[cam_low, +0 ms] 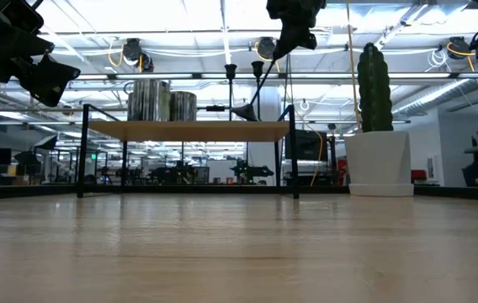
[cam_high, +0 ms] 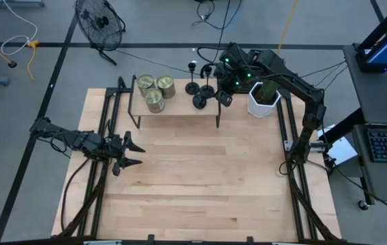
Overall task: Pick & Place candle stick holders
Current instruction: Put the black candle holder on the shelf
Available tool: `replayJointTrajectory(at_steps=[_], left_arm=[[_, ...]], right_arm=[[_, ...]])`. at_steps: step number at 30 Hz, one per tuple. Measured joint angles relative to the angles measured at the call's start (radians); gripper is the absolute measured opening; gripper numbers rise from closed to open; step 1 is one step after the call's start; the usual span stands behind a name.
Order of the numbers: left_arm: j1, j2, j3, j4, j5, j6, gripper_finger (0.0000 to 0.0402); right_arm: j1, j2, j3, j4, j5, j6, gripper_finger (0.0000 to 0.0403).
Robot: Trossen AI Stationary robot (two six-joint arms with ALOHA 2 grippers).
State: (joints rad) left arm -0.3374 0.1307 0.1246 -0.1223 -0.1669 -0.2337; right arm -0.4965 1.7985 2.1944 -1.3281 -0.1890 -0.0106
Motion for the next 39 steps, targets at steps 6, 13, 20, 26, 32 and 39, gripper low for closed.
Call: replayJointTrajectory(at_steps=[6,13,20,26,32,39], left_arm=[[0.0,0.0,0.0,0.0,0.0,0.0,0.0232],[0.0,0.0,0.0,0.0,0.0,0.0,0.0232],[0.0,0.0,0.0,0.0,0.0,0.0,0.0232],[0.0,0.0,0.0,0.0,0.0,-0.001,0.0232],[0.0,0.0,0.0,0.0,0.0,-0.001,0.0232],[0.0,0.0,0.0,0.0,0.0,-0.002,0.0232]], right_arm=[[0.0,0.0,0.0,0.001,0.0,-0.019,0.0016],[0.0,0.0,0.0,0.007,0.0,-0.029,0.0016],[0.0,0.0,0.0,0.006,0.0,-0.035,0.0045],[0.0,0.0,0.0,0.023,0.004,-0.035,0.0079],[0.0,0.0,0.0,0.035,0.006,-0.052,0.0091],[0.0,0.0,0.0,0.068,0.006,-0.063,0.0105]])
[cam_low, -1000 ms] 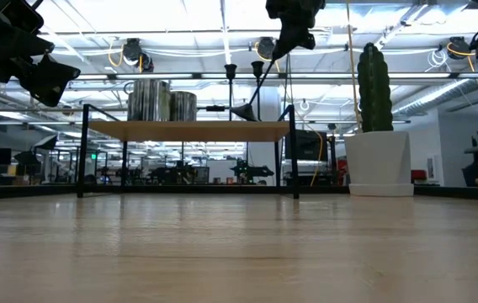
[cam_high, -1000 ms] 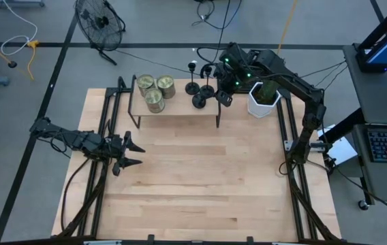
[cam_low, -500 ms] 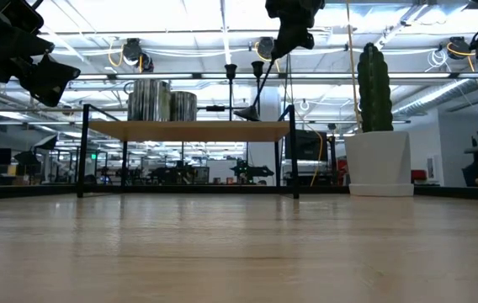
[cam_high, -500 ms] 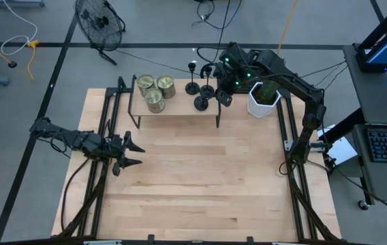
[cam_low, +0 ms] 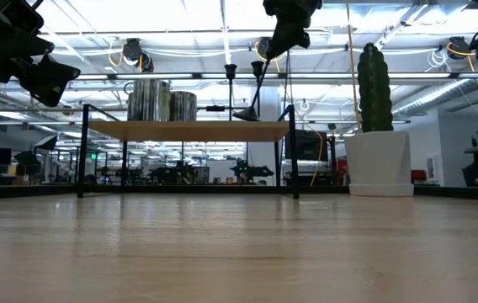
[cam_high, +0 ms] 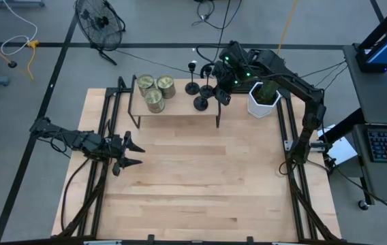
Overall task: Pick & Place candle stick holders
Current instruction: Put the black candle holder on the shelf, then return to Home Position
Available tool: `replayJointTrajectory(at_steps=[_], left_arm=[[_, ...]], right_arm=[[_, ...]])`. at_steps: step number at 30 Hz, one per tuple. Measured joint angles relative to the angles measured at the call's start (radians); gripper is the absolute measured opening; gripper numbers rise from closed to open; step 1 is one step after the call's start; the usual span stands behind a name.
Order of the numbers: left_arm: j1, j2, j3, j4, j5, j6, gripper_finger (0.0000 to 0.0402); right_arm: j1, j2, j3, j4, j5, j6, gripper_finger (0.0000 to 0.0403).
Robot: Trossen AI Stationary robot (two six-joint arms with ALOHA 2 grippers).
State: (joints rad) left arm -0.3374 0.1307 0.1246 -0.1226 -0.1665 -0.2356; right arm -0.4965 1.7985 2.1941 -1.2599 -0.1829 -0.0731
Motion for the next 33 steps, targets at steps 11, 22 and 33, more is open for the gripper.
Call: replayJointTrajectory(at_steps=[11,22,33], left_arm=[[0.0,0.0,0.0,0.0,0.0,-0.001,0.0232],[0.0,0.0,0.0,0.0,0.0,-0.001,0.0232],[0.0,0.0,0.0,0.0,0.0,-0.001,0.0232]], right_arm=[[0.0,0.0,0.0,0.069,0.002,-0.022,0.0134],[-0.001,0.0,0.0,0.157,0.002,-0.045,0.0135],[0.0,0.0,0.0,0.214,0.002,-0.056,0.0137]])
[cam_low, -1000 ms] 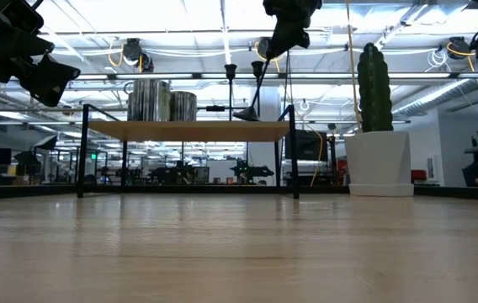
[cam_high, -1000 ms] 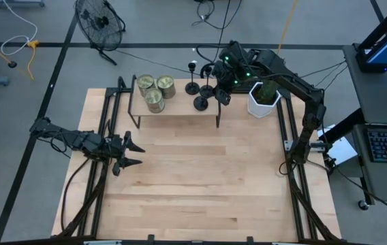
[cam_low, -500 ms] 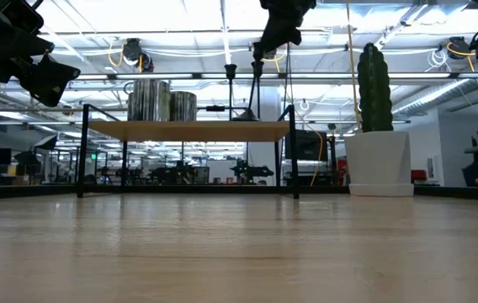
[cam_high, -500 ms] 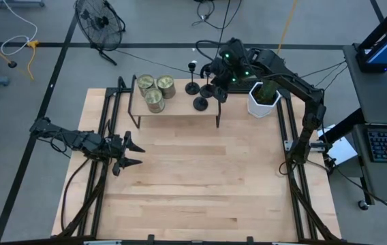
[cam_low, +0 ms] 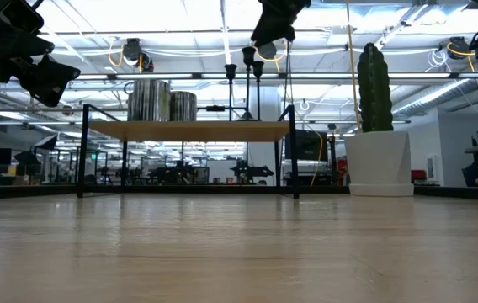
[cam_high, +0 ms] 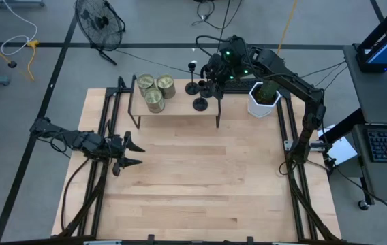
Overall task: Pick & Place candle stick holders
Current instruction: Return to Home Position
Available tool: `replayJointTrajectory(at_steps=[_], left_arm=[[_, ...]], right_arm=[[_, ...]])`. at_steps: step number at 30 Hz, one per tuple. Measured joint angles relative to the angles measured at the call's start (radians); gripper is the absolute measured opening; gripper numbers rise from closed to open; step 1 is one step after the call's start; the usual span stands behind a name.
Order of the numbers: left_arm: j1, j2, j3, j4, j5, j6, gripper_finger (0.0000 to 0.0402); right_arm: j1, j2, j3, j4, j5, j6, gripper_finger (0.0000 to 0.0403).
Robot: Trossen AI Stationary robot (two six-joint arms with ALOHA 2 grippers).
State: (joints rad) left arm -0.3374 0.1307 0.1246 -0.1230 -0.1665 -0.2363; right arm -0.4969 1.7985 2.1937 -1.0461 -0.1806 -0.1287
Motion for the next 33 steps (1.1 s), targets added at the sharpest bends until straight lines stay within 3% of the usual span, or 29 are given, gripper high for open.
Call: replayJointTrajectory(at_steps=[14,18,24,33], left_arm=[[0.0,0.0,0.0,0.0,0.0,-0.01,0.0232],[0.0,0.0,0.0,0.0,0.0,-0.01,0.0232],[0.0,0.0,0.0,0.004,0.0,-0.01,0.0232],[0.0,0.0,0.0,0.028,-0.01,-0.009,0.0232]], right_arm=[[0.014,-0.066,0.0,0.077,0.0,-0.042,0.0118],[0.027,-0.1,0.0,0.068,-0.001,-0.041,0.0088],[0.055,-0.157,0.0,0.042,-0.002,-0.043,0.0008],[0.108,-0.273,-0.083,0.042,0.045,0.044,0.0003]])
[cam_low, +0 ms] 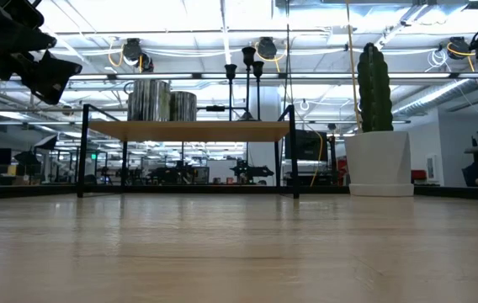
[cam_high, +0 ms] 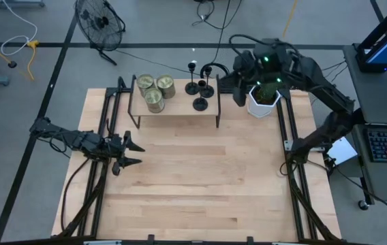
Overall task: Pick & Place candle stick holders
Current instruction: Return to Home Position
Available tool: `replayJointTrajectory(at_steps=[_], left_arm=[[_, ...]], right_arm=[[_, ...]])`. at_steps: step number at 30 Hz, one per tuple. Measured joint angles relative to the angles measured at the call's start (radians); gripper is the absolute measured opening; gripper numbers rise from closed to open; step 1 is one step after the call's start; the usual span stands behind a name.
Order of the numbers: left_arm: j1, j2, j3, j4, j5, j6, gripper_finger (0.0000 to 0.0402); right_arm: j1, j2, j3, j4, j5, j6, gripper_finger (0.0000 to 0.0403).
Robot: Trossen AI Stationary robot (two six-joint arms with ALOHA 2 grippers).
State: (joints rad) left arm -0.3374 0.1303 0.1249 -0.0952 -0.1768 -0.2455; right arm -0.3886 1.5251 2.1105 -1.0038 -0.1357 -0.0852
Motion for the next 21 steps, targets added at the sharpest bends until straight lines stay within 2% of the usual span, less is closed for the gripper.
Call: replayJointTrajectory(at_steps=[4,13,21], left_arm=[[0.0,0.0,0.0,0.0,0.0,0.017,0.0232],[0.001,0.0,0.0,0.002,-0.008,0.072,0.0232],[0.001,0.0,0.0,0.023,-0.008,0.074,0.0232]], right_arm=[[0.039,-0.096,-0.135,0.037,0.085,0.054,0.0001],[0.095,-0.39,-0.579,0.296,0.084,0.215,0.0002],[0.096,-0.651,-0.912,0.344,0.084,0.33,0.0003]])
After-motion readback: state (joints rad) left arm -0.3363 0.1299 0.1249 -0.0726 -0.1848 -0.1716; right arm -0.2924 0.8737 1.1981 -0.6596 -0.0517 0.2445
